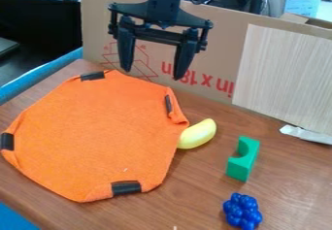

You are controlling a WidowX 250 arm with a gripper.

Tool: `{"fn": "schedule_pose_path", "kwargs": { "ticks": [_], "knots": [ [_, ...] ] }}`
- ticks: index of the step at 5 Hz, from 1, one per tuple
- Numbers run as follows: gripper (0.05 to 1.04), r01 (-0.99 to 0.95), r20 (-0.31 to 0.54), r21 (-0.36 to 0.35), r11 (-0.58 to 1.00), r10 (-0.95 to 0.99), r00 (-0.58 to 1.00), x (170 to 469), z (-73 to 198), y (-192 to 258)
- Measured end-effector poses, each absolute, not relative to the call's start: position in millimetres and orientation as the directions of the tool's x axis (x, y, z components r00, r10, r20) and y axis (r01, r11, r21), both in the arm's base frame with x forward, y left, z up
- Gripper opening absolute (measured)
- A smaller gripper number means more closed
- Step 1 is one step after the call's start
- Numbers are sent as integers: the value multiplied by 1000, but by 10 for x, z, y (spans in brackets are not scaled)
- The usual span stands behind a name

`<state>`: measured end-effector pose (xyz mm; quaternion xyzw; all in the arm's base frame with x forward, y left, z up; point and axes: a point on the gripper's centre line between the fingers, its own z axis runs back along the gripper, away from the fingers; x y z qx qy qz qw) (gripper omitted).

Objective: Fold the cloth from the top left to the bottom right

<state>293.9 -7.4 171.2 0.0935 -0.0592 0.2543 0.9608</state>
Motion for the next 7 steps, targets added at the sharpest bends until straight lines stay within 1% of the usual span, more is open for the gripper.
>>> {"fn": "schedule_pose_path", "kwargs": {
  "ticks": [1,2,3,4,5,6,7],
  "knots": [
    [1001,-491,136,166,855,474,870,2934,1625,-79],
    [1001,-538,83,165,827,532,843,2856,1475,317],
    [1001,-532,34,158,832,533,845,2849,1257,722],
    [1001,-467,-45,123,875,475,879,2876,849,1270],
    [1001,-282,-4,106,954,284,959,3081,586,1648],
    [1001,-88,153,162,983,63,986,3319,592,1918],
    [1001,66,213,194,979,-108,971,3543,546,2176]
  ]
}}
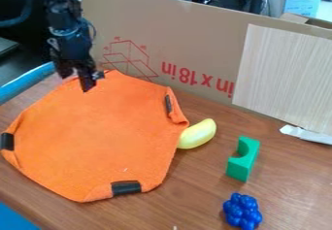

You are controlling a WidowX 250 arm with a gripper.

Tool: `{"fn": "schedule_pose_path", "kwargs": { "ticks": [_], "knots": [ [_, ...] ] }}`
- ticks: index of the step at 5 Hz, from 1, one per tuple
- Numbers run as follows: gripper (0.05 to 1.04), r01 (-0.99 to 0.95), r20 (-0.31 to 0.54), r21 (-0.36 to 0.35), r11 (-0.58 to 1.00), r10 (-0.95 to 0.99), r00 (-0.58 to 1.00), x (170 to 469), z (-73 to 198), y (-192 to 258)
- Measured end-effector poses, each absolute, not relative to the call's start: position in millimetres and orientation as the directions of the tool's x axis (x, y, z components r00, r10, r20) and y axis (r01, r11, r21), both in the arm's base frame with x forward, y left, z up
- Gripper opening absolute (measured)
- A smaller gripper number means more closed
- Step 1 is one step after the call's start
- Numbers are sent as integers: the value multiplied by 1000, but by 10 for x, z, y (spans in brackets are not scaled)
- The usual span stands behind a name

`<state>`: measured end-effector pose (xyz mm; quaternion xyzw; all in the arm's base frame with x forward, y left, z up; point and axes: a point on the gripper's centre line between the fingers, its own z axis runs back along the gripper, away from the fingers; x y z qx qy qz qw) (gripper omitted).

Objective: Fold the cloth from the top left to the bottom right

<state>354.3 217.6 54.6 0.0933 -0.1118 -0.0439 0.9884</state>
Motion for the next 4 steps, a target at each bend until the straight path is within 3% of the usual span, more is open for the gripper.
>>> {"fn": "schedule_pose_path", "kwargs": {
  "ticks": [1,3,4],
  "knots": [
    [1001,136,233,212,968,-185,955,3691,570,2385],
    [1001,227,216,25,974,-227,950,3960,419,2687],
    [1001,296,241,-26,955,-281,929,4054,353,2673]
  ]
}}
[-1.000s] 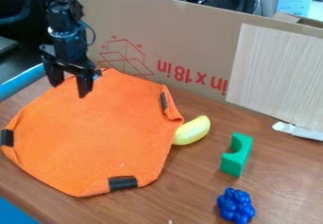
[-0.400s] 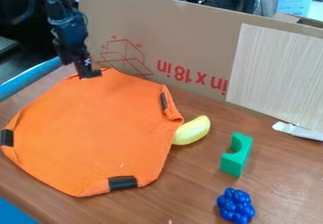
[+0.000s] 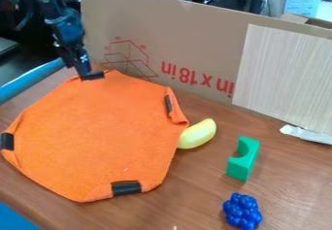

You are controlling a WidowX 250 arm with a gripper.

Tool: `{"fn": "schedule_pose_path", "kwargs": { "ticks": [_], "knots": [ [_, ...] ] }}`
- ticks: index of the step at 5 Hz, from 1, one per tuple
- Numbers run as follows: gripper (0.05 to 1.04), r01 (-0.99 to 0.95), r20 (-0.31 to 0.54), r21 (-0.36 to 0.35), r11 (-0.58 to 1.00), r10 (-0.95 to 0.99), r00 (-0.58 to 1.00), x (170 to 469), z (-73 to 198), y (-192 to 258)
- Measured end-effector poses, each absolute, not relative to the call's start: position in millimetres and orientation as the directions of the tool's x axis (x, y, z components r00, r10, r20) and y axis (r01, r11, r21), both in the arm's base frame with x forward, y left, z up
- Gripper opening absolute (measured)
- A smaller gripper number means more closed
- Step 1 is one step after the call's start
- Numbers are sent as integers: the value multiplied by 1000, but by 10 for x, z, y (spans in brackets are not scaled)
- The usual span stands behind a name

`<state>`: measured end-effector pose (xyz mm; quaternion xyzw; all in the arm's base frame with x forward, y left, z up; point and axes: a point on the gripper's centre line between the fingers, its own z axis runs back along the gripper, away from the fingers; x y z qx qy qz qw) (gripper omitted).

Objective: Fold the cloth from the top left to the bottom right

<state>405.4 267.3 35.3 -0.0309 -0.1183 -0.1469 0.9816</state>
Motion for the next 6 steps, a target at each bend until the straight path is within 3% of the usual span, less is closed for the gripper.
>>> {"fn": "schedule_pose_path", "kwargs": {
  "ticks": [3,5,6],
  "knots": [
    [1001,323,237,12,946,-317,918,4282,251,2683],
    [993,318,231,-1,948,-309,922,4361,114,2709],
    [891,312,202,-22,950,-302,932,4330,18,2683]
  ]
}}
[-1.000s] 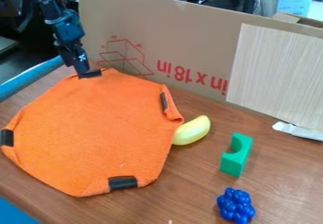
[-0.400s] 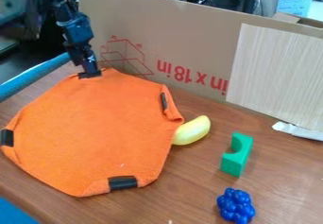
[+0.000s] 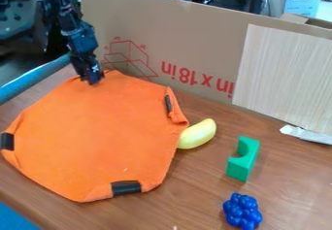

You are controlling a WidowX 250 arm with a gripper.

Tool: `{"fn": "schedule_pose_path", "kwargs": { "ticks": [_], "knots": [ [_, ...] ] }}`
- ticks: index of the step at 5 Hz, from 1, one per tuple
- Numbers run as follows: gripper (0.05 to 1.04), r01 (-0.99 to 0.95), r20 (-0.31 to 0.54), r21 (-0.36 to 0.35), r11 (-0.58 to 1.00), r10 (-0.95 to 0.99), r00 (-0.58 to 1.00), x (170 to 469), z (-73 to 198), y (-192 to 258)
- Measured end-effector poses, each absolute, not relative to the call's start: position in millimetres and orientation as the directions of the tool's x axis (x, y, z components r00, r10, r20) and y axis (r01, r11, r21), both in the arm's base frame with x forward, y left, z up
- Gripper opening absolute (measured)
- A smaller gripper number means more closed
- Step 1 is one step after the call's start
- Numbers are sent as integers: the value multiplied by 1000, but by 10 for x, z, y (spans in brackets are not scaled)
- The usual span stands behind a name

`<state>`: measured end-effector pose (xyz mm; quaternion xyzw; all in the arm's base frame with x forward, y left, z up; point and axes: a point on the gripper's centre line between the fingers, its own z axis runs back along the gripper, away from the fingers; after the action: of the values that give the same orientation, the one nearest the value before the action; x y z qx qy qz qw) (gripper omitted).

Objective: Fold the cloth from the top left to the bottom right

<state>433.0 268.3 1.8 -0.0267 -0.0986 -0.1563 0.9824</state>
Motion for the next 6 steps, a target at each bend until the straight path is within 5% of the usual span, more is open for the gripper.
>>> {"fn": "schedule_pose_path", "kwargs": {
  "ticks": [3,4,6],
  "knots": [
    [149,312,197,-28,950,-301,933,4220,-26,2536],
    [80,378,213,-30,926,-363,907,4071,28,2245],
    [73,584,239,118,803,-593,769,3802,375,1240]
  ]
}}
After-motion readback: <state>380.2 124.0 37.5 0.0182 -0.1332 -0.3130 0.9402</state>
